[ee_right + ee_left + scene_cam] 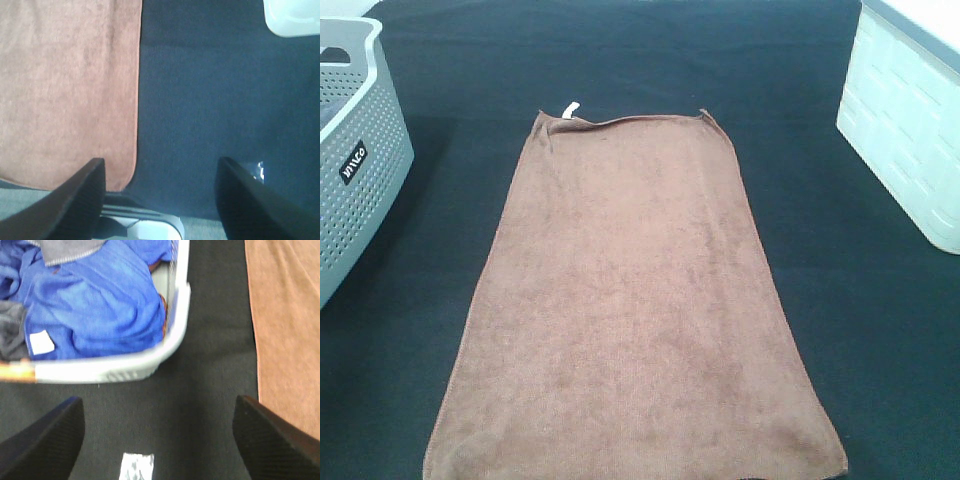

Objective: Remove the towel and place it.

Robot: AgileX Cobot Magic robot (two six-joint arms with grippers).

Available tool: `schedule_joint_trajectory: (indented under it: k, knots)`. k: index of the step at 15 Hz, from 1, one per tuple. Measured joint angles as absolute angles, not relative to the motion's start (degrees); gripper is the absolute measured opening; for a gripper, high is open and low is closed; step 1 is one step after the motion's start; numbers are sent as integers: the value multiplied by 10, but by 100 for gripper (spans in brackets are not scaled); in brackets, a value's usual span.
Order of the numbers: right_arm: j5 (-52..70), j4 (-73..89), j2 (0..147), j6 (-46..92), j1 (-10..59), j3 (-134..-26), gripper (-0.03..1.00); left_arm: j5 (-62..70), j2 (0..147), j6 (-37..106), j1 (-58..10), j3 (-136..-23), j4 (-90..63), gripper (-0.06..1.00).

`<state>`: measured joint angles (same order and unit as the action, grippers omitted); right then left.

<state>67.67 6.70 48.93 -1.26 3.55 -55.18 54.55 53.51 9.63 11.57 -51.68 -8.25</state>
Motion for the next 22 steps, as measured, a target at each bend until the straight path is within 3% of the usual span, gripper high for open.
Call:
schedule_joint_trajectory:
  k: [7,9,15,17,22]
  knots:
    - [610,67,245,-13,36,-349,58,527,267,96,112,-365,-83,76]
    - [595,67,161,-10,36,-298,58,525,214,96,69,-313,-81,76]
    - [588,52,9,17,36,-295,58,532,59,94,46,-299,-85,76]
    - [600,30,-3,20,36,-287,58,594,-1,85,46,-293,-95,76]
    - [600,30,-3,20,36,-287,58,600,-3,28,46,-287,-62,76]
